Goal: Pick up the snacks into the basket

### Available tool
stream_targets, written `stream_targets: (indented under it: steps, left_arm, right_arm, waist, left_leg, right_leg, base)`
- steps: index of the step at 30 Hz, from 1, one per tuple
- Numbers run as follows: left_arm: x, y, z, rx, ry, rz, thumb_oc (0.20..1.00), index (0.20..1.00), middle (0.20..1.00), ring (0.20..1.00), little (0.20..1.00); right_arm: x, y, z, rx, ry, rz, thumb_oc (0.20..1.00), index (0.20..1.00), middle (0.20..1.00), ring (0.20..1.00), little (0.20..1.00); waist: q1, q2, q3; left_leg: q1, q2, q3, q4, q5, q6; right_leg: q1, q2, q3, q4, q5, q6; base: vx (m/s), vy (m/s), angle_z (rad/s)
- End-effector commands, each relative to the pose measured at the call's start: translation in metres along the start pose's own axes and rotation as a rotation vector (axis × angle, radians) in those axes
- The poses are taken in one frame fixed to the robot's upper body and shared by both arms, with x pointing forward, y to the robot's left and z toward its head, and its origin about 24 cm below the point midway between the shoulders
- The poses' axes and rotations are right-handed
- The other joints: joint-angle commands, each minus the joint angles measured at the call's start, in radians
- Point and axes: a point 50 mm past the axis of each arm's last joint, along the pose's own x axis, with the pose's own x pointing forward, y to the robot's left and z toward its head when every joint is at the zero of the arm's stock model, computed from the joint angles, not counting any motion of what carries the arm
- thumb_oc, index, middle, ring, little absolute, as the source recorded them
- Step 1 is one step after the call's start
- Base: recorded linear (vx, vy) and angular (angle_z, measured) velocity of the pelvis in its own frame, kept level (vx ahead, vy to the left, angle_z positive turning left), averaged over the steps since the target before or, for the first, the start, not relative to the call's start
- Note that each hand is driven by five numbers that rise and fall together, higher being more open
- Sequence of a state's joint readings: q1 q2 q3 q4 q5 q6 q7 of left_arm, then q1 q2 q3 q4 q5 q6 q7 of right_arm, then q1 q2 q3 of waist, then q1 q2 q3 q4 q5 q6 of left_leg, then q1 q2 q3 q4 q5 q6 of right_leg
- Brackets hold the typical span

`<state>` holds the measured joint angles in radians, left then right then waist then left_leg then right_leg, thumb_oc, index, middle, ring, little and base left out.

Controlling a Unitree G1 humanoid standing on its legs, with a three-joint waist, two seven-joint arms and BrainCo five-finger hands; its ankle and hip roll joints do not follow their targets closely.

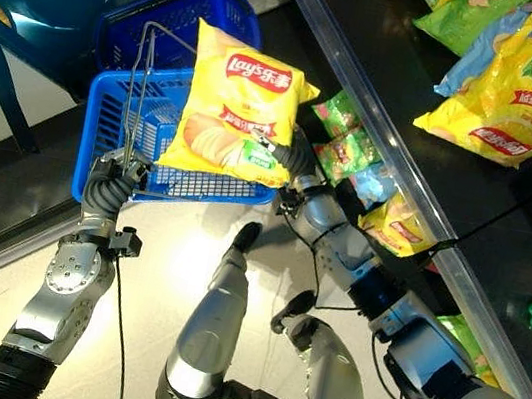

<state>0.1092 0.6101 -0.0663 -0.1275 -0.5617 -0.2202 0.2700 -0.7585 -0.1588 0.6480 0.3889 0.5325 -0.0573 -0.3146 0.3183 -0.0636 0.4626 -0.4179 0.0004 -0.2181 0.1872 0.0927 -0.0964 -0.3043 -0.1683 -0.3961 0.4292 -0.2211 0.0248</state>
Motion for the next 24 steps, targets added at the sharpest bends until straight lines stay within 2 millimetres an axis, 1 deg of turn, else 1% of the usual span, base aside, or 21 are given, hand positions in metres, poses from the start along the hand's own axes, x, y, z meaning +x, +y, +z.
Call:
stream_targets:
  steps: [1,2,3,4,5,6,7,8,11,12,14,17,18,22,24]
  left_arm:
    - [0.002,-0.019,0.074,-0.044,-0.382,-0.119,0.2,0.2,0.2,0.2,0.2]
    - [0.002,-0.02,0.075,-0.044,-0.387,-0.124,0.2,0.2,0.2,0.2,0.2]
    - [0.001,-0.02,0.075,-0.045,-0.389,-0.128,0.2,0.2,0.2,0.2,0.2]
    - [0.001,-0.019,0.076,-0.045,-0.389,-0.128,0.2,0.2,0.2,0.2,0.2]
    - [0.001,-0.02,0.076,-0.046,-0.393,-0.131,0.2,0.2,0.2,0.2,0.2]
    - [0.001,-0.021,0.077,-0.051,-0.398,-0.137,0.2,0.2,0.2,0.2,0.2]
    - [0.001,-0.021,0.078,-0.05,-0.398,-0.137,0.2,0.2,0.2,0.2,0.2]
    - [0.001,-0.021,0.078,-0.055,-0.401,-0.14,0.2,0.2,0.2,0.2,0.2]
    - [0.0,-0.026,0.082,-0.076,-0.425,-0.151,0.2,0.2,0.2,0.2,0.2]
    - [0.0,-0.026,0.082,-0.076,-0.425,-0.151,0.2,0.2,0.2,0.2,0.2]
    - [0.002,-0.031,0.083,-0.081,-0.441,-0.158,0.2,0.2,0.2,0.2,0.2]
    - [0.003,-0.036,0.088,-0.081,-0.476,-0.17,0.2,0.2,0.2,0.2,0.2]
    - [0.004,-0.039,0.089,-0.084,-0.486,-0.171,0.2,0.2,0.2,0.2,0.2]
    - [0.005,-0.043,0.09,-0.092,-0.495,-0.181,0.2,0.2,0.2,0.2,0.2]
    - [0.006,-0.045,0.09,-0.087,-0.5,-0.189,0.2,0.2,0.2,0.2,0.2]
  right_arm:
    - [0.015,0.036,0.035,-0.075,-0.148,0.119,0.2,0.2,0.2,0.2,0.2]
    - [0.017,0.038,0.033,-0.097,-0.135,0.119,0.2,0.2,0.2,0.2,0.2]
    - [0.023,0.042,0.034,-0.177,-0.136,0.128,0.2,0.2,0.2,0.2,0.2]
    - [0.023,0.042,0.034,-0.177,-0.136,0.128,0.2,0.2,0.2,0.2,0.2]
    - [0.026,0.044,0.034,-0.216,-0.134,0.128,0.2,0.2,0.2,0.2,0.2]
    - [0.032,0.043,0.036,-0.305,-0.14,0.097,0.2,0.2,0.2,0.2,0.2]
    - [0.032,0.043,0.036,-0.305,-0.14,0.097,0.2,0.2,0.2,0.2,0.2]
    - [0.035,0.044,0.039,-0.35,-0.153,0.09,0.2,0.2,0.2,0.2,0.2]
    - [0.043,0.036,0.048,-0.505,-0.204,-0.041,0.2,0.2,0.2,0.2,0.2]
    - [0.043,0.036,0.048,-0.505,-0.204,-0.041,0.2,0.2,0.2,0.2,0.2]
    - [0.045,0.03,0.053,-0.554,-0.237,-0.118,0.2,0.2,0.2,0.2,0.2]
    - [0.045,0.025,0.051,-0.606,-0.238,-0.159,0.2,0.2,0.2,0.2,0.2]
    - [0.046,0.02,0.052,-0.651,-0.243,-0.195,0.2,0.2,0.2,0.2,0.2]
    - [0.047,0.019,0.048,-0.712,-0.221,-0.194,0.2,0.2,0.2,0.2,0.2]
    - [0.05,0.022,0.044,-0.74,-0.191,-0.172,0.2,0.2,0.2,0.2,0.2]
  waist:
    - [0.003,-0.037,-0.031]
    - [0.005,-0.039,-0.031]
    - [0.009,-0.041,-0.031]
    - [0.009,-0.042,-0.031]
    - [0.01,-0.042,-0.03]
    - [0.014,-0.042,-0.03]
    - [0.013,-0.042,-0.03]
    - [0.015,-0.041,-0.029]
    - [0.023,-0.034,-0.026]
    - [0.023,-0.034,-0.026]
    - [0.026,-0.027,-0.025]
    - [0.032,-0.016,-0.023]
    - [0.035,-0.008,-0.021]
    - [0.043,0.0,-0.017]
    - [0.05,0.003,-0.015]
  left_leg:
    - [0.0,-0.041,0.029,0.014,-0.024,0.07]
    - [0.001,-0.041,0.028,0.013,-0.025,0.07]
    - [0.0,-0.04,0.027,0.012,-0.025,0.07]
    - [0.0,-0.04,0.027,0.012,-0.025,0.07]
    - [0.0,-0.04,0.025,0.012,-0.025,0.07]
    - [-0.001,-0.042,0.023,0.011,-0.025,0.071]
    - [-0.002,-0.042,0.023,0.011,-0.025,0.071]
    - [-0.001,-0.043,0.02,0.01,-0.025,0.071]
    - [-0.007,-0.05,0.013,0.011,-0.026,0.074]
    - [-0.007,-0.05,0.013,0.011,-0.026,0.074]
    - [-0.013,-0.055,0.005,0.012,-0.026,0.077]
    - [-0.019,-0.062,-0.004,0.015,-0.027,0.079]
    - [-0.027,-0.068,-0.009,0.02,-0.027,0.081]
    - [-0.031,-0.071,-0.013,0.02,-0.027,0.082]
    - [-0.034,-0.073,-0.018,0.018,-0.026,0.082]
  right_leg:
    - [0.018,-0.002,0.026,-0.12,0.178,0.05]
    - [0.018,-0.002,0.026,-0.12,0.178,0.05]
    - [0.018,-0.001,0.025,-0.121,0.18,0.051]
    - [0.018,-0.001,0.025,-0.121,0.18,0.051]
    - [0.018,-0.001,0.024,-0.121,0.18,0.051]
    - [0.017,0.0,0.022,-0.121,0.181,0.052]
    - [0.017,0.0,0.022,-0.121,0.181,0.052]
    - [0.018,0.0,0.022,-0.122,0.181,0.052]
    - [0.018,-0.001,0.017,-0.123,0.181,0.054]
    - [0.018,-0.001,0.016,-0.123,0.181,0.054]
    - [0.017,-0.003,0.009,-0.121,0.18,0.056]
    - [0.018,-0.007,0.0,-0.12,0.178,0.058]
    - [0.014,-0.01,-0.004,-0.116,0.177,0.06]
    - [0.013,-0.012,-0.008,-0.116,0.177,0.062]
    - [0.014,-0.013,-0.01,-0.119,0.177,0.063]
  base:
    - [0.0,0.0,0.0]
    - [0.0,0.0,0.0]
    - [0.0,0.0,0.0]
    - [0.0,0.0,0.0]
    - [0.0,0.0,0.0]
    - [0.0,0.0,0.0]
    - [0.0,0.0,0.0]
    - [0.0,0.0,0.0]
    - [0.0,0.0,0.0]
    - [0.02,-0.002,0.04]
    - [0.02,-0.006,0.09]
    - [0.02,0.006,0.19]
    - [0.02,0.012,0.1]
    - [0.01,0.015,0.06]
    - [0.02,0.01,0.08]
